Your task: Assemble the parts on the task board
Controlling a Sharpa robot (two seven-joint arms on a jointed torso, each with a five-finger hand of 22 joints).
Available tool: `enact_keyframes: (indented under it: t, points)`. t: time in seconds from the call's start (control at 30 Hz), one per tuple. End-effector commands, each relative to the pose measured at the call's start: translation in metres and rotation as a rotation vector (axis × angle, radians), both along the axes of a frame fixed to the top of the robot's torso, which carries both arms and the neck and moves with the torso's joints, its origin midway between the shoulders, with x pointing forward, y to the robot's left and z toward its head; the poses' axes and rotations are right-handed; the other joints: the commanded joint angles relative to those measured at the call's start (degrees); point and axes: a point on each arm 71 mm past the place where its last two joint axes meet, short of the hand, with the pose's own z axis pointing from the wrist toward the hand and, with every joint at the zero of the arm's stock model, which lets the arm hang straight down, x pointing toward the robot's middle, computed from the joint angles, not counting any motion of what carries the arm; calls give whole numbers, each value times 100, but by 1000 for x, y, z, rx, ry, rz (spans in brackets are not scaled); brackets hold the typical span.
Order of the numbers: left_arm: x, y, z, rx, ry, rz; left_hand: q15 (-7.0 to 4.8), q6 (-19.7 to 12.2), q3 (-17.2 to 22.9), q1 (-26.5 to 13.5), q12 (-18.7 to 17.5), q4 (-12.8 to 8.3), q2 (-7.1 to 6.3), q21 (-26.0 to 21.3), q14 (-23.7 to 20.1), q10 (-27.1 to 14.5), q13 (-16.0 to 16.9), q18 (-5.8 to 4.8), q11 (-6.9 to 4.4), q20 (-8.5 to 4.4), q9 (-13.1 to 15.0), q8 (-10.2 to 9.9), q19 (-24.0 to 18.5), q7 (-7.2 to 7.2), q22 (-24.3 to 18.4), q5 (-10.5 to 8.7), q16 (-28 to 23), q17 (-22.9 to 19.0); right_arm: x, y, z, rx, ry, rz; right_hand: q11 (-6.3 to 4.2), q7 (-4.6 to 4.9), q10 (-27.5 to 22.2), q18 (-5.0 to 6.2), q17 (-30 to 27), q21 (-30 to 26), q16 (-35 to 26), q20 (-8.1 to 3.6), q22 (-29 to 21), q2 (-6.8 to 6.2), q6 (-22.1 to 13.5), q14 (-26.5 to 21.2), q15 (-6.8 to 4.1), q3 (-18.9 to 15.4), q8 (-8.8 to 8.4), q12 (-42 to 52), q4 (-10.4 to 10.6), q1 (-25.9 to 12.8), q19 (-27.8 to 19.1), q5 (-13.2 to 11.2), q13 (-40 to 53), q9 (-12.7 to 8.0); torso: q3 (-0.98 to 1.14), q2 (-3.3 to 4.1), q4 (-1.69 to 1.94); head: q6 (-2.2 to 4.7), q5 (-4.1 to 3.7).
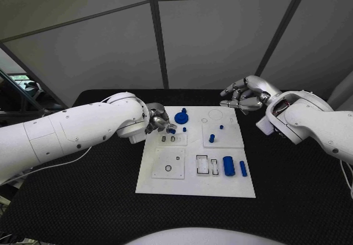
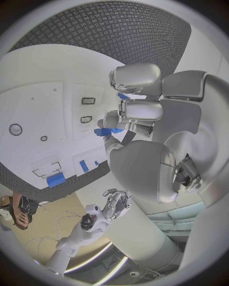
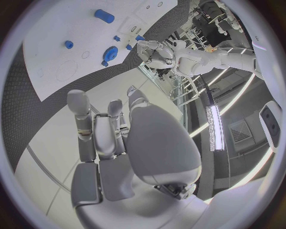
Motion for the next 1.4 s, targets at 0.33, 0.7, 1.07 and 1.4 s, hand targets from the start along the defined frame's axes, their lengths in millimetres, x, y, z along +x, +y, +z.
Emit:
enact_keyframes:
  t: [0.33, 0.7, 1.07, 1.4]
  points:
    - [-8, -3, -6, 0, -91, 57, -54, -4, 874, -141, 66, -777, -35, 73, 413, 132, 62, -76, -60, -20, 35, 78, 90, -39, 72, 17, 67, 839, 0, -1, 2, -23, -24, 5, 7, -33, 26, 32, -10, -31, -24, 4, -10, 53, -9, 23, -28, -16, 29, -4, 6, 7, 25, 29, -11, -3, 27, -26, 57, -70, 16]
    - [-12, -8, -14, 54, -104, 36, -62, 1, 977, -206, 98, -825, -64, 97, 424, 169, 100, -85, -69, -28, 54, 105, 118, -47, 114, 16, 87, 863, 0, -1, 2, -32, -33, 10, 7, -33, 26, 32, -10, -31, -24, 4, -10, 53, -9, 23, -28, -16, 29, -4, 6, 7, 25, 29, -11, -3, 22, -29, 51, -97, 28]
    - [-14, -11, -22, 111, -89, 8, -67, -4, 1052, -250, 96, -862, -86, 103, 425, 170, 95, -87, -73, -33, 65, 120, 127, -50, 127, 16, 85, 862, 0, 0, 2, -35, -37, 13, 7, -33, 26, 32, -10, -31, -24, 4, -10, 53, -9, 23, -28, -16, 29, -4, 6, 7, 25, 29, -11, -3, 21, -21, 46, -94, 12]
    - [-14, -12, -26, 139, -77, -8, -71, -4, 1135, -289, 123, -910, -112, 113, 427, 199, 130, -92, -78, -37, 79, 141, 139, -55, 148, 18, 87, 864, 0, 0, 2, -36, -36, 15, 7, -33, 26, 32, -10, -31, -24, 4, -10, 53, -9, 23, -28, -16, 29, -4, 6, 7, 25, 29, -11, -3, 28, -20, 48, -111, 1]
